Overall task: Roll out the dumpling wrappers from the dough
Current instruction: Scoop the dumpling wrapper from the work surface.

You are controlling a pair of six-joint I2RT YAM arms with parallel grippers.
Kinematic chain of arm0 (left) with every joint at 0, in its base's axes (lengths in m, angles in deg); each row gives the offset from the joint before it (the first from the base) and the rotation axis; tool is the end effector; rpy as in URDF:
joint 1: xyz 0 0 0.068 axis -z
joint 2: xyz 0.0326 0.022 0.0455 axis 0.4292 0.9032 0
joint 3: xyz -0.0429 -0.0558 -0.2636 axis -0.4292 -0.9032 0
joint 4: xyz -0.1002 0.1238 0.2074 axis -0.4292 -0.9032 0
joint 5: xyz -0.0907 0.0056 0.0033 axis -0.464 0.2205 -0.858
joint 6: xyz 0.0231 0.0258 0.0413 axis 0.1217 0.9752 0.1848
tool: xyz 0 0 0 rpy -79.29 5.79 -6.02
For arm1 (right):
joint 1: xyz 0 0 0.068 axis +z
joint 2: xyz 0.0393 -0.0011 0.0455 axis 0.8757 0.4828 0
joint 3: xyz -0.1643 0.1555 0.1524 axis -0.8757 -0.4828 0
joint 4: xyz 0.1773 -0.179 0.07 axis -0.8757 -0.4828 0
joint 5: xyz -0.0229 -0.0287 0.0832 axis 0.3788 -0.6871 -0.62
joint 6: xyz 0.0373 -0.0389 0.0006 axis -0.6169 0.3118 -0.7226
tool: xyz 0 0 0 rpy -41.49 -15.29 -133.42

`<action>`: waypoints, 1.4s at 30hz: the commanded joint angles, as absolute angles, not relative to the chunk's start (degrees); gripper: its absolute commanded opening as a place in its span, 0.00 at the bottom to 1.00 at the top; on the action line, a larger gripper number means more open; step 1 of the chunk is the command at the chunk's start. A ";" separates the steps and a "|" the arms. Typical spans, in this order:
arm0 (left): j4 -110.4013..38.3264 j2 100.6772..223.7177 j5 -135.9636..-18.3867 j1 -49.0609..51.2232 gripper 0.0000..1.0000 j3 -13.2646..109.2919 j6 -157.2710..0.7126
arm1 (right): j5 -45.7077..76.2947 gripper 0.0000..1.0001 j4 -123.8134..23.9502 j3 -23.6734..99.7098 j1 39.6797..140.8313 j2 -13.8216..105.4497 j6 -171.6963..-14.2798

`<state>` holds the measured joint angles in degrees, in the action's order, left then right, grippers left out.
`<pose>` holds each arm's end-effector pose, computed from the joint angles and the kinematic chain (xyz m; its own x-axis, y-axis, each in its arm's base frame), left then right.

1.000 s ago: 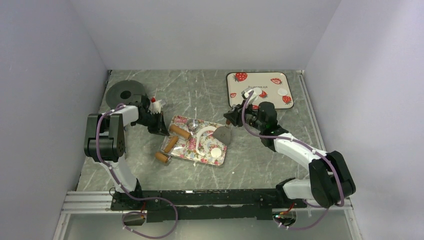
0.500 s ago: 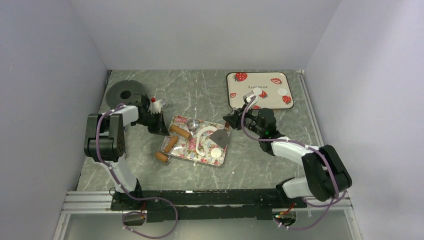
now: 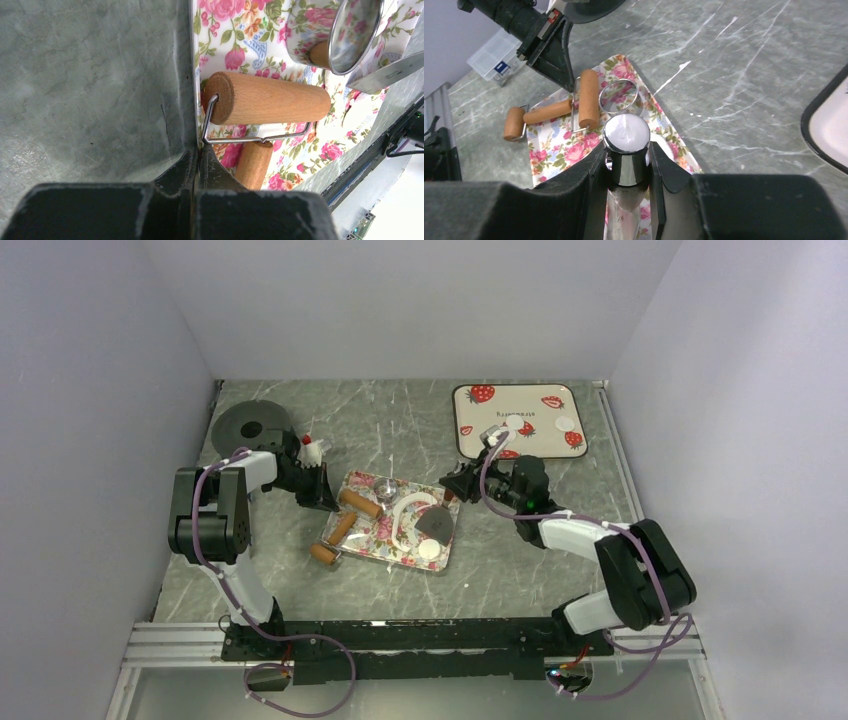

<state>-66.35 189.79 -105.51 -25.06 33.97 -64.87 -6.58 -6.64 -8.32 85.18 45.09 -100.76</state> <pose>0.3251 -0.0233 0.1422 -0.9505 0.0316 -0.3091 0.2090 0.8011 -0.5608 0.2488 0.1302 0.2056 -0.3300 0.0928 -0.9394 -0.7406 0.5917 0.3186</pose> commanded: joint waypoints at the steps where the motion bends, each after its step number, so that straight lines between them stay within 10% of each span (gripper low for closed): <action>1: -65.12 186.43 -109.91 -24.81 0.00 34.03 -65.31 | -13.20 0.00 -11.35 -5.60 85.08 48.92 -99.17; 14: -64.82 186.19 -109.74 -24.80 0.00 33.94 -65.45 | -22.70 0.00 -39.07 7.46 85.61 52.50 -80.06; 42: -64.52 186.77 -109.87 -24.81 0.00 33.83 -65.57 | 8.43 0.00 17.43 -17.77 88.69 49.68 -105.78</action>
